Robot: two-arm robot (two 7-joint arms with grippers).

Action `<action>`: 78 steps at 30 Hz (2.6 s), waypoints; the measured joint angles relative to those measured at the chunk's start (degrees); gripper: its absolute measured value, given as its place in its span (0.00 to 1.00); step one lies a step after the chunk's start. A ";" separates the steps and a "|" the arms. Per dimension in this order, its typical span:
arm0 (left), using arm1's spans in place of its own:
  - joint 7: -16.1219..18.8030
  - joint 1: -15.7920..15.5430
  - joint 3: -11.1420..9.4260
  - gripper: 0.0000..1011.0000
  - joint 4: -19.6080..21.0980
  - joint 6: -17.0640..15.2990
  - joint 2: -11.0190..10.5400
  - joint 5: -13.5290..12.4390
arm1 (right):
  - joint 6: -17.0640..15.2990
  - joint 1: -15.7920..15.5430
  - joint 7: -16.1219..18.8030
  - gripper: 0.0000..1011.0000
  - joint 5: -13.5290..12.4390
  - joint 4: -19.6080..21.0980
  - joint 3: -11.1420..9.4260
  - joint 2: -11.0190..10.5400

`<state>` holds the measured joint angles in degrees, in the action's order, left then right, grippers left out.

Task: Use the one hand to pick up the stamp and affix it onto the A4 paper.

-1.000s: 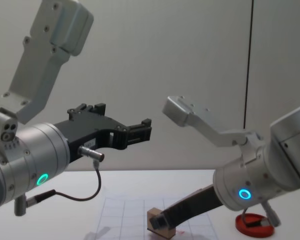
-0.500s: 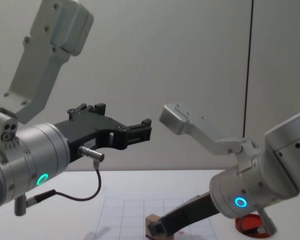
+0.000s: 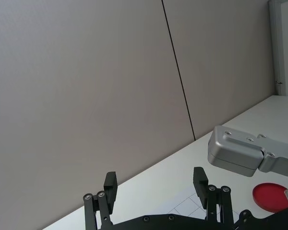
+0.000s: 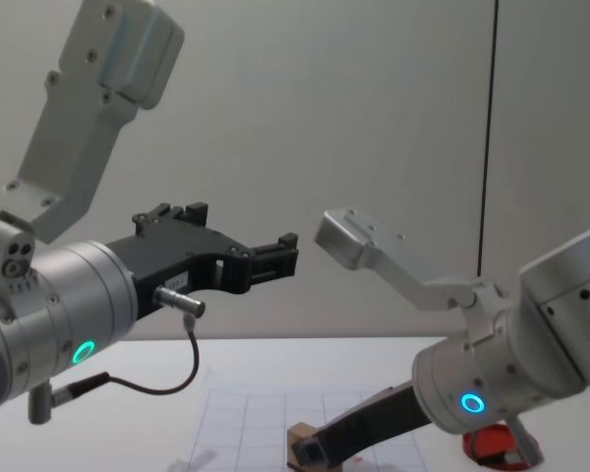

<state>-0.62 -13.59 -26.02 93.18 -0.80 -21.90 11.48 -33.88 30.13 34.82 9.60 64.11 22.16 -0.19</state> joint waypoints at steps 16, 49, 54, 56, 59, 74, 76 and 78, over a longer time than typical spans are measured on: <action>0.00 0.00 0.00 0.99 0.00 0.00 0.00 0.00 | -1.25 -0.25 -0.72 0.22 -1.39 0.98 -0.23 -0.44; 0.00 0.00 0.00 0.99 0.00 0.00 0.00 0.00 | -6.26 -2.28 -9.81 0.22 -7.65 10.25 -2.60 -1.42; 0.00 0.00 0.00 0.99 0.00 0.00 0.00 0.00 | -7.07 -3.14 -13.87 0.22 -8.12 11.08 -2.95 -1.49; 0.00 0.00 0.00 0.99 0.00 0.00 0.00 0.00 | -7.31 -3.43 -15.28 0.22 -8.31 11.27 -3.09 -1.49; 0.00 0.00 0.00 0.99 0.00 0.00 0.00 0.00 | -7.75 -3.96 -17.78 0.22 -8.82 11.52 -3.39 -1.48; 0.00 0.00 0.00 0.99 0.00 0.00 0.00 0.00 | -8.63 -5.70 -32.24 0.22 -14.69 11.45 -6.02 -0.57; 0.00 0.00 0.00 0.99 0.00 0.00 0.00 0.00 | -8.47 -5.78 -34.25 0.22 -15.80 11.26 -6.54 -0.38; 0.00 0.00 0.00 0.99 0.00 0.00 0.00 0.00 | -8.29 -5.81 -35.62 0.22 -16.55 11.10 -6.98 -0.27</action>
<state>-0.62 -13.59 -26.02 93.18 -0.80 -21.90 11.48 -42.18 24.32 -0.80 -6.95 75.21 15.18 -0.45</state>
